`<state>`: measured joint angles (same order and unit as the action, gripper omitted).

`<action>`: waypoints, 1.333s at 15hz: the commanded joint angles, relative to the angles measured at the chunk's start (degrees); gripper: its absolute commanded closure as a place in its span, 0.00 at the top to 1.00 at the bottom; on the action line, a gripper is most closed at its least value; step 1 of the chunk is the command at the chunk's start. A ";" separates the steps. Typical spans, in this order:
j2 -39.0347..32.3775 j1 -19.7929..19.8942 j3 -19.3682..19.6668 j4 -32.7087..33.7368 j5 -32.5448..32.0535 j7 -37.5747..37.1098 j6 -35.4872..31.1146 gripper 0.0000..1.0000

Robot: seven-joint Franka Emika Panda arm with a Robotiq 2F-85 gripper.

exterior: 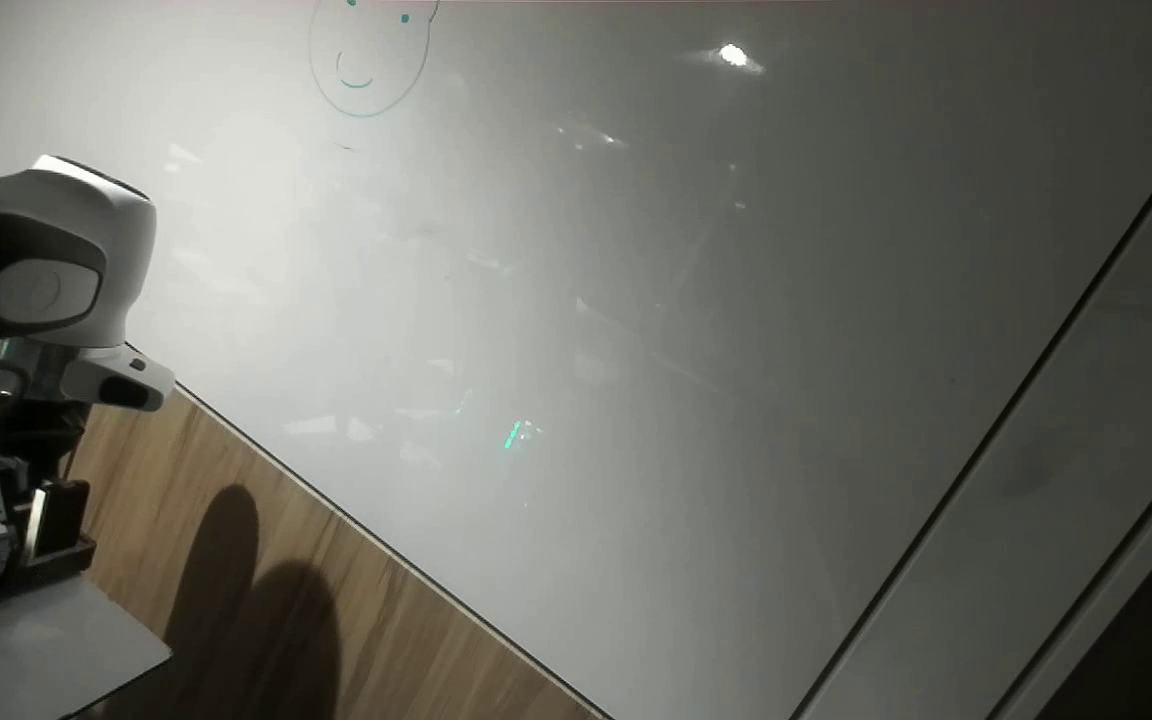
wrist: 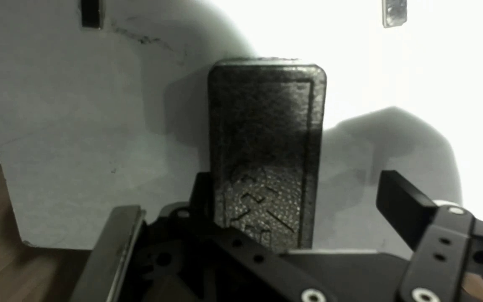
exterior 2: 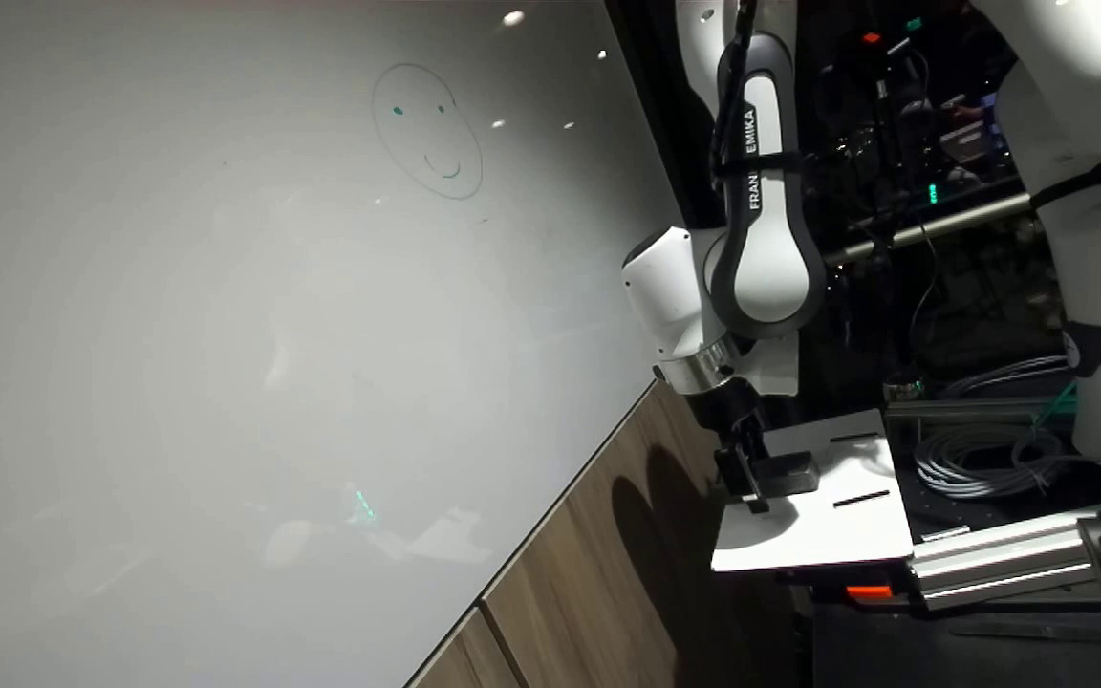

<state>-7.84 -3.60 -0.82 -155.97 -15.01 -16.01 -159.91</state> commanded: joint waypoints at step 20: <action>-0.39 -3.85 4.21 0.86 -7.14 -4.47 4.81 1.00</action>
<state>-8.75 -6.23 3.49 -155.21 -20.59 -18.38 -156.69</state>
